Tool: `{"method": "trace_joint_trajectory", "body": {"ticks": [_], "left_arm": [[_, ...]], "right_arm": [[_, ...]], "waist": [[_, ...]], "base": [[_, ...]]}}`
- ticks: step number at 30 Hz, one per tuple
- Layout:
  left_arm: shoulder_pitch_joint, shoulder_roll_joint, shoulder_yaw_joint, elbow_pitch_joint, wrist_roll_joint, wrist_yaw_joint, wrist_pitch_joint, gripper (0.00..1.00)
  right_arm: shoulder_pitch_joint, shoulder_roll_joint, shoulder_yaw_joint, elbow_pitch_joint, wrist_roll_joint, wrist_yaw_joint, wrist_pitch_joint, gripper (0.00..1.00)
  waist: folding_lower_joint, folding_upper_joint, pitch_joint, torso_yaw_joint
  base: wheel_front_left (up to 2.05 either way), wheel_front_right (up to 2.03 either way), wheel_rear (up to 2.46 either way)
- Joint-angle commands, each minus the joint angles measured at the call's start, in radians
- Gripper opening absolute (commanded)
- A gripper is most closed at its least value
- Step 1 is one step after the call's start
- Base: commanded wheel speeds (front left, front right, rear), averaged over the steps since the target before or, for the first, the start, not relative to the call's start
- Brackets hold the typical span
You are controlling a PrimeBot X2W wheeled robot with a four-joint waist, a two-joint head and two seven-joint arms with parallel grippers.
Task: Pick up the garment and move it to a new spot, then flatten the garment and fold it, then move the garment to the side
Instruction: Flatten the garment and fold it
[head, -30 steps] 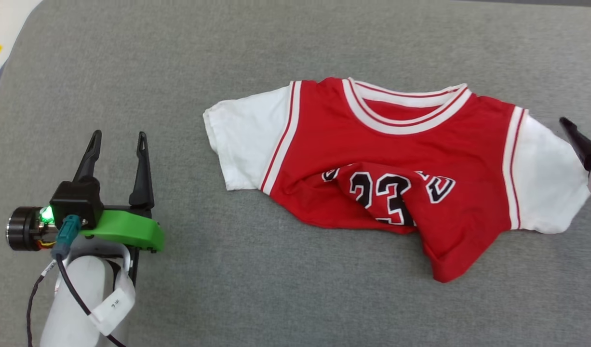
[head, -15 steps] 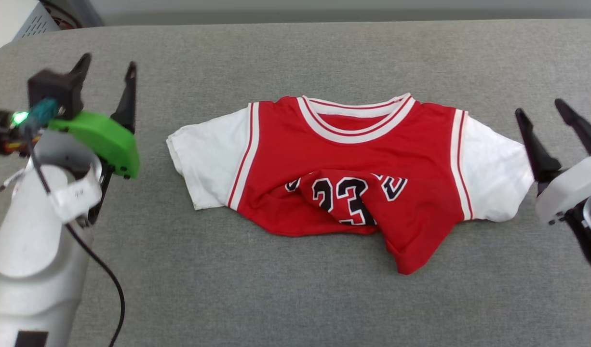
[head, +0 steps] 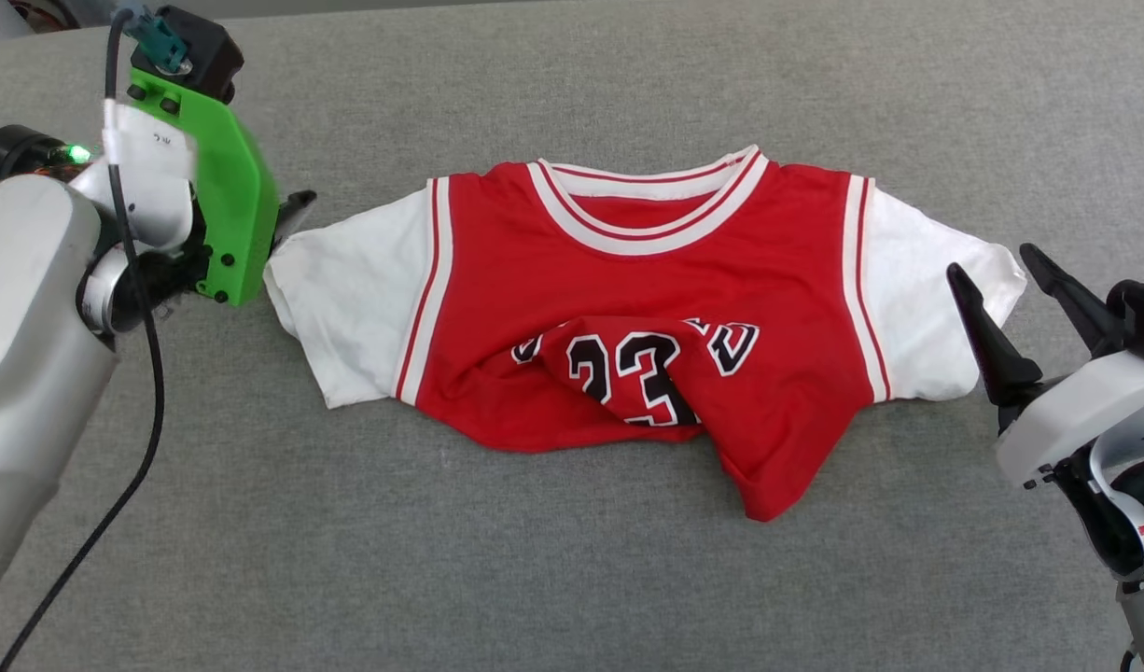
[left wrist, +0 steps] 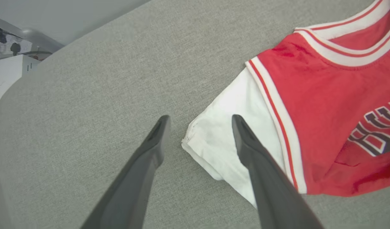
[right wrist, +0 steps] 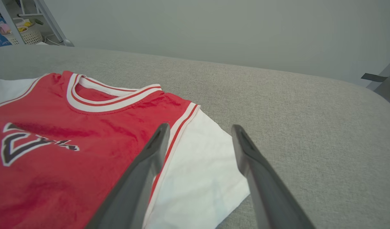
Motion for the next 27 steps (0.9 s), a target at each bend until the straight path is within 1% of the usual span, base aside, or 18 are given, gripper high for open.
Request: {"method": "trace_joint_trajectory", "body": {"ticks": [1, 5, 9, 16, 17, 18, 19, 24, 25, 26, 27], "left_arm": [[-0.03, 0.02, -0.026, 0.01, -0.021, -0.003, 0.033, 1.0], [-0.068, 0.045, -0.102, 0.042, -0.067, -0.003, 0.099, 1.0], [-0.086, 0.058, -0.16, 0.098, -0.086, -0.003, 0.112, 1.0], [-0.064, 0.069, -0.264, 0.178, -0.127, -0.003, 0.143, 1.0], [-0.059, 0.073, -0.283, 0.182, -0.136, -0.003, 0.148, 0.74], [-0.057, 0.074, -0.293, 0.185, -0.145, -0.003, 0.145, 0.2], [-0.055, 0.074, -0.302, 0.189, -0.158, -0.003, 0.139, 0.0], [-0.067, 0.076, -0.337, 0.18, -0.185, -0.003, 0.06, 0.0], [-0.072, 0.077, -0.342, 0.175, -0.188, -0.003, 0.035, 0.0], [-0.08, 0.082, -0.348, 0.166, -0.192, -0.003, -0.016, 0.0], [-0.084, 0.086, -0.35, 0.159, -0.193, -0.003, -0.045, 0.0]], "right_arm": [[0.007, 0.006, 0.003, -0.009, 0.01, -0.001, 0.005, 1.0], [-0.007, 0.006, 0.012, -0.017, 0.017, -0.001, 0.012, 1.0], [-0.025, 0.007, 0.027, -0.021, 0.021, -0.001, 0.012, 1.0], [-0.044, 0.0, 0.043, -0.013, 0.033, -0.001, 0.009, 1.0], [-0.044, -0.002, 0.043, -0.011, 0.038, -0.001, 0.007, 1.0], [-0.045, -0.004, 0.043, -0.008, 0.041, -0.001, 0.007, 1.0], [-0.046, -0.008, 0.043, -0.005, 0.044, -0.001, 0.007, 1.0], [-0.055, -0.031, 0.021, 0.005, 0.062, -0.001, 0.002, 1.0], [-0.058, -0.044, 0.013, 0.003, 0.065, -0.001, 0.006, 1.0], [-0.067, -0.073, -0.008, -0.006, 0.064, -0.001, 0.018, 1.0], [-0.075, -0.09, -0.015, -0.013, 0.066, -0.001, 0.031, 1.0]], "waist": [[0.0, 0.0, 0.03, -0.023], [0.0, 0.0, 0.066, -0.039], [0.0, 0.0, 0.1, -0.054], [0.0, 0.0, 0.127, -0.064], [0.0, 0.0, 0.127, -0.063], [0.0, 0.0, 0.126, -0.062], [0.0, 0.0, 0.123, -0.06], [0.0, 0.0, 0.085, -0.036], [0.0, 0.0, 0.073, -0.029], [0.0, 0.0, 0.052, -0.016], [0.0, 0.0, 0.041, -0.009]], "base": [[0.0, 0.0, 0.0], [0.0, 0.0, 0.0], [0.0, 0.0, 0.0], [0.0, 0.0, 0.0], [0.0, 0.0, 0.0], [0.0, 0.0, 0.0], [0.0, 0.0, 0.0], [0.0, 0.0, 0.0], [0.0, 0.0, 0.0], [0.0, 0.0, 0.0], [0.0, 0.0, 0.0]]}}
